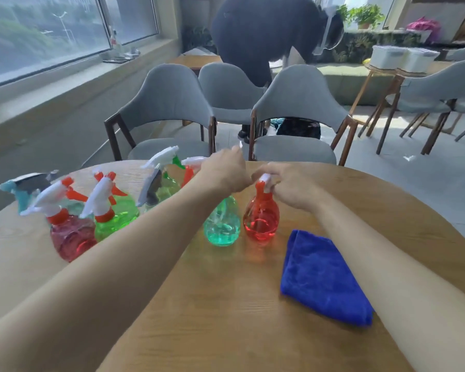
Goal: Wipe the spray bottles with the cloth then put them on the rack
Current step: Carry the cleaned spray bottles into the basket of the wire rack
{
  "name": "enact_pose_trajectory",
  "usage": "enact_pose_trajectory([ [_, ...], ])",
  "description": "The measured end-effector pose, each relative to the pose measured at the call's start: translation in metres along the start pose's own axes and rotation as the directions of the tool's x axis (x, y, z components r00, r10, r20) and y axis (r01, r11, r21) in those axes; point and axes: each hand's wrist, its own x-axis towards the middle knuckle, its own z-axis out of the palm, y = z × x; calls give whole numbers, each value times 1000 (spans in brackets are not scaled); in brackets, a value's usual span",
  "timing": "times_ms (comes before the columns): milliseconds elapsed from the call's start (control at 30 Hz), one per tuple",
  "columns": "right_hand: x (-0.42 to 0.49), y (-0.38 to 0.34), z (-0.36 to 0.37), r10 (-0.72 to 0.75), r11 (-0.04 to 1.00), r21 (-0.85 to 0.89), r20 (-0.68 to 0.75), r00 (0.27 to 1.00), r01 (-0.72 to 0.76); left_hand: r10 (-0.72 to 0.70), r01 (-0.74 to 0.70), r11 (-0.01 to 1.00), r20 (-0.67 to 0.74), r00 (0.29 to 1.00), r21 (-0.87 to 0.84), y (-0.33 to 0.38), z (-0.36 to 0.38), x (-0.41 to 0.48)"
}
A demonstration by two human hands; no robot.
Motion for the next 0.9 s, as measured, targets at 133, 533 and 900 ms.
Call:
enact_pose_trajectory([
  [133, 8, 23, -21, 27, 981, 188, 98, 995, -46, 1, -1, 1000, 40, 999, 14, 24, -11, 27],
  [533, -42, 30, -42, 152, 964, 213, 60, 987, -161, 85, -132, 971, -226, 970, -200, 75, -47, -5],
  [900, -138, 65, -85, 165, 936, 351, -351, 922, -34, 124, -326, 885, -506, 854, -333, 173, -46, -64],
])
